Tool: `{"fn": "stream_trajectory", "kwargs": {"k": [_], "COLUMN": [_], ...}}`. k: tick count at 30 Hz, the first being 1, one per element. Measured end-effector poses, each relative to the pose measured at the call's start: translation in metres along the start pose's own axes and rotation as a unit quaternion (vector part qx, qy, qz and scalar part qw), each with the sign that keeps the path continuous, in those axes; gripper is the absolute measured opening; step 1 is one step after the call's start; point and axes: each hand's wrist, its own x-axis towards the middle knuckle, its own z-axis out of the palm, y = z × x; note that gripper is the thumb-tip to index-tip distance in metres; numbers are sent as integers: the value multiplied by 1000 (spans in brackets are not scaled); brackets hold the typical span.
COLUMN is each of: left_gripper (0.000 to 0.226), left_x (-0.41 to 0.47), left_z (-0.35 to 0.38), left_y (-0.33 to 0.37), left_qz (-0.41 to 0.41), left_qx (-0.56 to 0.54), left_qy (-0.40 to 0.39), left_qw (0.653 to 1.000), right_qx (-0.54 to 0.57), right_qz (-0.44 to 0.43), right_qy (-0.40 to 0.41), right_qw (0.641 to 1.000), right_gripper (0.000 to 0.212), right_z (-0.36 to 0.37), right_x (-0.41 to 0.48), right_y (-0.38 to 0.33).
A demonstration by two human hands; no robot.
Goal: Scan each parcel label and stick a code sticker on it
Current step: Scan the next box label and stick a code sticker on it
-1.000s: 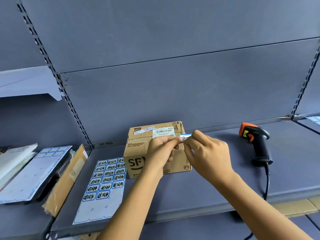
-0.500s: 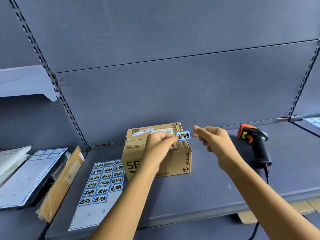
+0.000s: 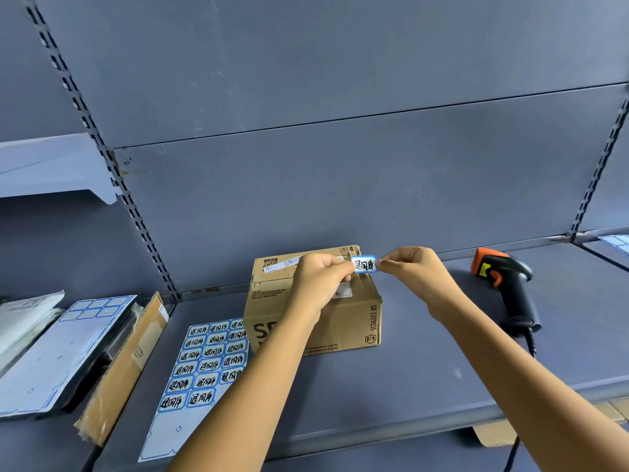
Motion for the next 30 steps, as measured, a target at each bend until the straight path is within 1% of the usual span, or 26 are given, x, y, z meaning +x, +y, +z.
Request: {"fn": "stream_trajectory", "kwargs": {"k": [4,8,11,14,16,18,20,22,24,27,30], "left_gripper": [30,24,15,9,2,12,24,34,41,43,46], "left_x": [5,9,13,14,14,11,8,5,3,-2,-6], "left_z": [1,2,4,1,-2,-2,0,4,9,15,20], "left_y": [-3,-5,-14,-24,-32,-39,-46,-50,-53,-58,-62], "left_qz": [25,35,58,90,151,242,332,394,406,401,391], "left_qx": [59,119,217,268,303,342,371,392,414,464,477], "left_qy": [0,4,17,46,59,72,94,114,103,79,68], "left_qw": [998,992,974,958,939,905,862,823,808,786,784], "right_qx": [-15,-17,-28,-30,-31,-29,-16,-9,-6,0,-1], "right_qz": [14,29,45,55,55,56,54,53,55,57,63], "right_qy": [-14,-25,-30,-20,-19,-23,-21,-14,-8,-9,-13], "right_qw": [1000,999,998,998,998,998,998,998,998,998,998], "right_gripper": [13,19,25,33,32,17,14,16,20,32,32], "right_z": [2,4,7,11,12,13,14,15,15,15,15], "right_x": [8,16,19,23,24,23,23,23,22,23,23], "right_y": [-2,-2,2,9,14,16,20,22,23,24,25]}}
